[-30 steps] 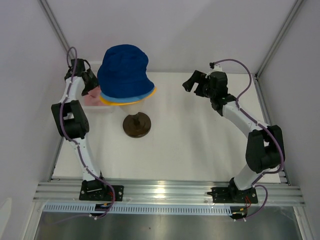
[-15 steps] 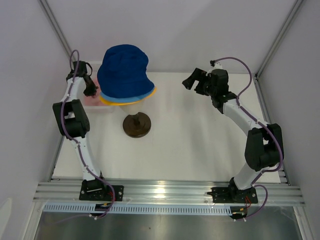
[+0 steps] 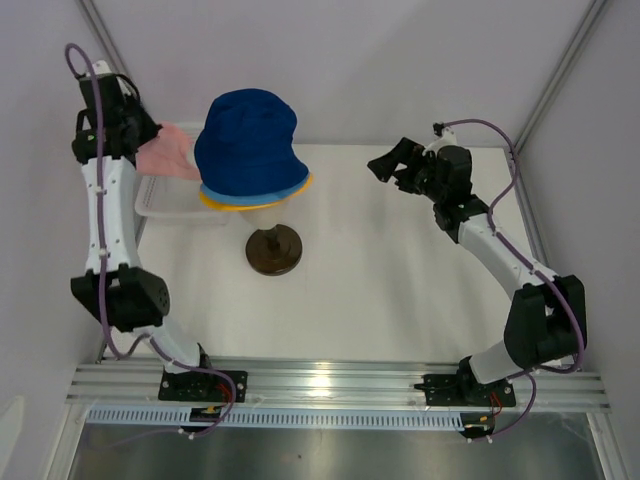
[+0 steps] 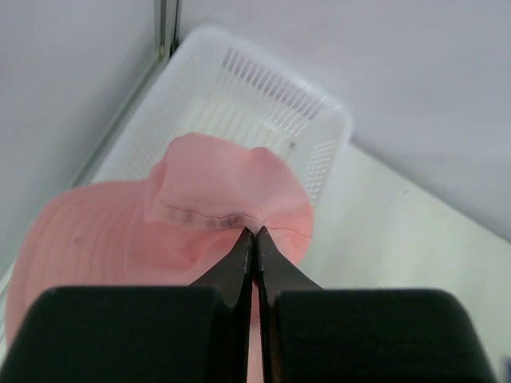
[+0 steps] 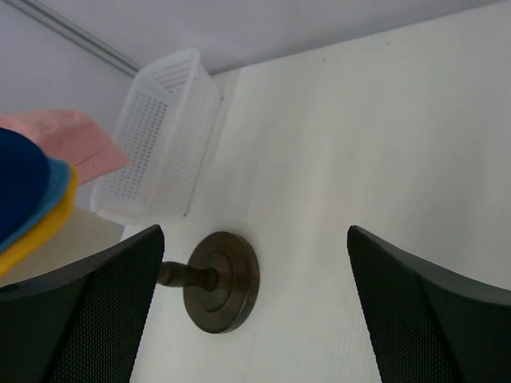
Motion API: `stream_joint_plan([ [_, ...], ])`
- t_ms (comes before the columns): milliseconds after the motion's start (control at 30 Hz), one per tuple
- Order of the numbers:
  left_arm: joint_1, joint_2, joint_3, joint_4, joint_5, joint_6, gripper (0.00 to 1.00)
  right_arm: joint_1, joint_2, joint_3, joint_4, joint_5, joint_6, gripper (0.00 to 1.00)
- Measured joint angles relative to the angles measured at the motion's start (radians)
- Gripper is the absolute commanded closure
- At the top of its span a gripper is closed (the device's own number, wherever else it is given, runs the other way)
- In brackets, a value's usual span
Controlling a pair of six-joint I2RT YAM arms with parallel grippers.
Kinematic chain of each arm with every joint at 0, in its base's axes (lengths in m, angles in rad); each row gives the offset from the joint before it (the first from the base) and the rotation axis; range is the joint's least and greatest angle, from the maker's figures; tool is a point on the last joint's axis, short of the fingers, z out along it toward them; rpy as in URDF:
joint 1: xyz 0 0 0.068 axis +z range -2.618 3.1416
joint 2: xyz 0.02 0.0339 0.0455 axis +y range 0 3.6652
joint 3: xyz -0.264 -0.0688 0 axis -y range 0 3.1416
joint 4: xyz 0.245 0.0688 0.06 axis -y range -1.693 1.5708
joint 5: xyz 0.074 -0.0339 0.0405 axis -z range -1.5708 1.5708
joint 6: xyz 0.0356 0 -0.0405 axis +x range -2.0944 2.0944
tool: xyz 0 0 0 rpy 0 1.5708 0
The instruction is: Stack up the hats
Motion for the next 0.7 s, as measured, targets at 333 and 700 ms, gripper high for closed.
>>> stream_joint_plan([
  [333,-0.002,-0.316,0.113,-0.046,0.006,-0.007,0.99,0.006,-0.098,0.021,0.165,-0.105,0.074,0.01],
  [700,-0.119,-0.343,0.312,0.062,0.032,-0.250,0.99,0.132,-0.142,0.022,0.262,-0.122,0.114,0.00],
])
